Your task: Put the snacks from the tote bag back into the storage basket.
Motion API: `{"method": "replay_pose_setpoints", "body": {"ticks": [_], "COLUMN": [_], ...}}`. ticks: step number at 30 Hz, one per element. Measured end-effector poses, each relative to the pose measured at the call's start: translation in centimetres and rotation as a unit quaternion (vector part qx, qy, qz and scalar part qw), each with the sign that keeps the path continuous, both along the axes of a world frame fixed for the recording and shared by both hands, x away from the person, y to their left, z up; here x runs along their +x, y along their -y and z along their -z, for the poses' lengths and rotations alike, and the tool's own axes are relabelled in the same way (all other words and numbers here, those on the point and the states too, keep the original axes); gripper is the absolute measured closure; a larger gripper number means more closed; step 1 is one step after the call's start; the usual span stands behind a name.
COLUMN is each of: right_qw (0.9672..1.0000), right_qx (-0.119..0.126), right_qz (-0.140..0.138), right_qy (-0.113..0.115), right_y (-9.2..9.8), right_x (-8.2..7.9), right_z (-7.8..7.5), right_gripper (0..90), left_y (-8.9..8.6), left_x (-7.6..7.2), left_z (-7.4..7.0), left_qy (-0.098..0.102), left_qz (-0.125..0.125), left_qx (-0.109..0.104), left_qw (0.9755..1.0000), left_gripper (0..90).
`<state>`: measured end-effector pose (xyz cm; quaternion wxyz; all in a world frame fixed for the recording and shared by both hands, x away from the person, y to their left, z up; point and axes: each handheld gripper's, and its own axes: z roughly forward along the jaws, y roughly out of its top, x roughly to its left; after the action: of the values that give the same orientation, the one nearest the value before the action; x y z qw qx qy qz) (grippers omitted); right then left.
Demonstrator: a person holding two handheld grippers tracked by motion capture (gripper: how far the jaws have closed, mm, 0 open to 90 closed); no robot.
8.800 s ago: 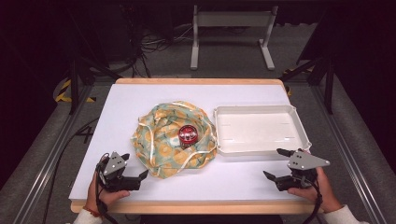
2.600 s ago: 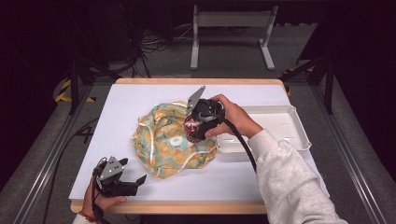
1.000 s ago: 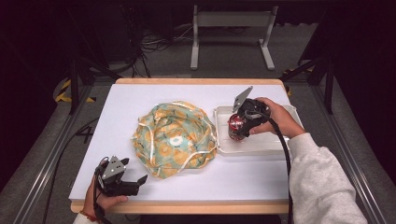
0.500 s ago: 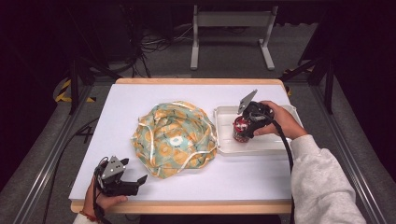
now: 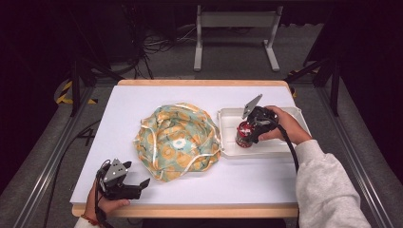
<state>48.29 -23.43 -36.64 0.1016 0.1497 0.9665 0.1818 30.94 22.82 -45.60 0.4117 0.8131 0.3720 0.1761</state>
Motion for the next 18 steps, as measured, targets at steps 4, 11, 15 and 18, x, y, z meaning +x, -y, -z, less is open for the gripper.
{"method": "replay_pose_setpoints", "body": {"ticks": [4, 11, 15, 18], "right_qw": [1.0000, 0.9999, 0.9998, 0.9997], "right_qx": [0.001, 0.008, 0.009, 0.013], "right_qz": [-0.003, 0.005, 0.013, 0.017], "right_qy": [0.008, 0.013, 0.013, 0.013], "right_y": [-0.22, 0.01, 0.00, 0.00], "right_x": [-0.20, -0.52, -0.57, -0.64], "right_z": [0.15, 0.29, 0.27, 0.20], "right_gripper": [23.3, 23.0, 22.9, 22.7], "left_y": [0.05, 0.07, 0.09, 0.08], "left_x": [-0.02, -0.01, -0.04, -0.04], "left_z": [-0.02, -0.01, -0.05, -0.04], "left_qy": [0.000, -0.001, 0.000, 0.000], "left_qz": [0.000, -0.001, 0.000, 0.000], "left_qx": [0.000, 0.001, 0.003, 0.004], "left_qw": [1.0000, 1.0000, 1.0000, 1.0000], "left_gripper": [7.1, 7.1, 7.2, 7.2]}}
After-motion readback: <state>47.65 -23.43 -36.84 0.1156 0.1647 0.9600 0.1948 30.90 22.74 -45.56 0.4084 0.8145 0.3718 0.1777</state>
